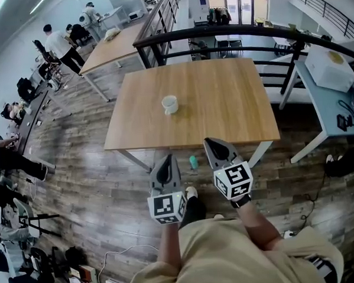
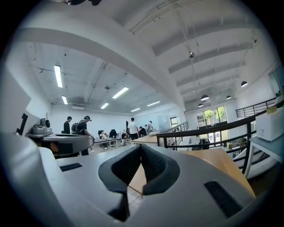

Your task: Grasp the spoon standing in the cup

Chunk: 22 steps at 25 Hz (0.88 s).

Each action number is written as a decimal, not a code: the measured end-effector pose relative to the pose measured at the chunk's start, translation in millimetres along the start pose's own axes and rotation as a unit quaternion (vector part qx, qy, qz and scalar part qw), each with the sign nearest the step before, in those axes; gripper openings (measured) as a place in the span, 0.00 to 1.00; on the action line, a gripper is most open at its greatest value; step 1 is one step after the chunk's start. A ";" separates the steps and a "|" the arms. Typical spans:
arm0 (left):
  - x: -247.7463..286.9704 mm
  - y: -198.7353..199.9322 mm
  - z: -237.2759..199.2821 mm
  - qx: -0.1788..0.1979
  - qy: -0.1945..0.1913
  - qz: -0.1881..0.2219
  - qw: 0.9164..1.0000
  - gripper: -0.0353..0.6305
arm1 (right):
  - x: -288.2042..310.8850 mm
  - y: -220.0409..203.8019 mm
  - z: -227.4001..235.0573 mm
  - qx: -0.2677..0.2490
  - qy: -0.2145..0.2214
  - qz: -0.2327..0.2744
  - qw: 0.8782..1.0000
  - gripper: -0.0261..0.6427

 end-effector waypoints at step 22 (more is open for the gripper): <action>146.4 -12.1 -118.8 -0.015 -0.021 0.002 1.000 0.06 | 169.5 5.7 38.7 -0.017 -0.034 -0.020 0.999 0.06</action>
Point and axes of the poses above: the fingertips, and each gripper's own axes: x forward along the fingers, z to its right, y out of its top, the point moved 1 cm from there along -x, backward along the fingers, and after that the axes turned 1 degree about -z, right-handed, at the moved point
